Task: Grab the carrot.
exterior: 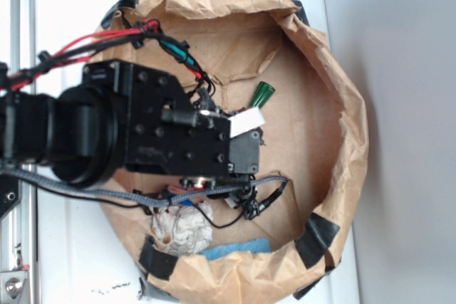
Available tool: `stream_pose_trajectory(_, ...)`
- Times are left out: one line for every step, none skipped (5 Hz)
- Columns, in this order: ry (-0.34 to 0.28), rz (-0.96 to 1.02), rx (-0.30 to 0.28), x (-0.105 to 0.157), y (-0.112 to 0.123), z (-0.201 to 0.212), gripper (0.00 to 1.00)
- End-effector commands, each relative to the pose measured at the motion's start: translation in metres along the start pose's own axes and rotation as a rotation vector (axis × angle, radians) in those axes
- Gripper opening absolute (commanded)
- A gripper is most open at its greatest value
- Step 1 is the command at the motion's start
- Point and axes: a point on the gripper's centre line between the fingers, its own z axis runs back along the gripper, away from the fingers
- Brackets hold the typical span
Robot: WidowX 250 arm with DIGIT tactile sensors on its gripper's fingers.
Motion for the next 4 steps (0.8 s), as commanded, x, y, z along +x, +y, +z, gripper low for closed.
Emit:
stream_pose_trajectory(-0.02,-0.07,-0.001,-0.002,-0.003,0.012,0.0)
stream_pose_trajectory(0.023,-0.201,-0.102,-0.002,-0.027,0.062,0.0)
stream_pose_trajectory(0.043,-0.283,-0.147,-0.001,-0.034,0.113,0.0)
stream_pose_trajectory(-0.002,-0.378,-0.123,-0.014,-0.043,0.155,0.0)
